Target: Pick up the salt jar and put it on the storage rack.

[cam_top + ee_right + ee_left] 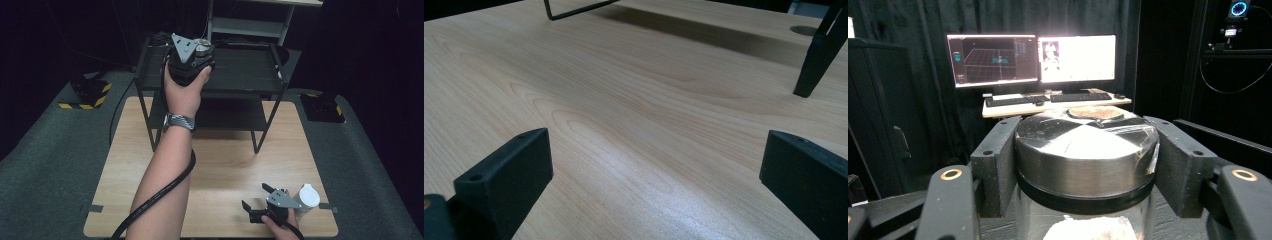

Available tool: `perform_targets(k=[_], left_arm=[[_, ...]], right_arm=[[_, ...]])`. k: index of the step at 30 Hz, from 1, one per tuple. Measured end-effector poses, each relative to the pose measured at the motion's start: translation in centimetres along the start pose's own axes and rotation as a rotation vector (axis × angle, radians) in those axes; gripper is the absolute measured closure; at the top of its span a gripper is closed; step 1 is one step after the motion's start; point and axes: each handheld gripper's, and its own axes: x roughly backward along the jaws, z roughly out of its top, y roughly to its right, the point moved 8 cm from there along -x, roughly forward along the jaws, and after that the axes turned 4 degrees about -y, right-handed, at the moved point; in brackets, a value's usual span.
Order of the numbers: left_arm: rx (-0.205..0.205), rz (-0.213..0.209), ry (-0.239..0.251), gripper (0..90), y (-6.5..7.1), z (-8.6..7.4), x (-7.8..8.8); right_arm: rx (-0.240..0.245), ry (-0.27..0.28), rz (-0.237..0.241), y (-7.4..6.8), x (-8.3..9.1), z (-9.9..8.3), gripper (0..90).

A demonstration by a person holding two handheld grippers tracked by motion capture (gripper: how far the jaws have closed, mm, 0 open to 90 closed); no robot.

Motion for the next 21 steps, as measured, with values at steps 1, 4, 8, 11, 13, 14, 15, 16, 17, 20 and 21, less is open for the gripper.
perform_targets(k=[1,4,8,11,13,14,15,16,17,20,21], left_arm=[[0.004,0.000,0.000,34.9,-0.05,-0.01,-0.02],[0.003,-0.003,-0.001,34.9,-0.09,-0.01,-0.05],[0.009,-0.005,0.001,34.7,-0.12,-0.16,-0.01],[0.003,-0.004,-0.001,34.8,-0.11,-0.10,-0.03],[0.005,-0.005,-0.001,34.8,-0.12,-0.10,-0.05],[0.004,-0.006,0.000,34.8,-0.13,-0.11,-0.05],[0.003,-0.007,0.000,34.7,-0.15,-0.11,-0.03],[0.000,-0.008,0.001,34.6,-0.18,-0.13,0.00],[0.002,-0.009,0.003,34.5,-0.19,-0.17,0.00],[0.008,-0.008,0.008,33.9,-0.12,-0.24,-0.04],[0.004,-0.010,0.009,32.4,-0.06,-0.24,-0.06]], right_arm=[[0.001,0.000,0.000,0.00,0.00,0.00,0.4],[0.003,-0.001,0.000,-0.02,-0.01,0.01,0.4],[0.006,-0.001,-0.002,-0.06,-0.01,0.00,0.4],[0.007,0.000,-0.004,-0.10,-0.01,0.00,0.4],[0.007,0.000,-0.005,-0.10,0.00,0.00,0.4],[0.007,0.000,-0.005,-0.10,0.00,0.00,0.4],[0.007,0.000,-0.005,-0.10,0.01,-0.01,0.4],[0.007,0.001,-0.005,-0.10,0.00,-0.01,0.4],[0.006,0.000,-0.004,-0.09,-0.01,0.00,0.4],[0.007,-0.002,-0.002,-0.04,-0.04,0.03,0.4],[0.006,-0.002,-0.001,-0.03,-0.03,0.03,0.4]])
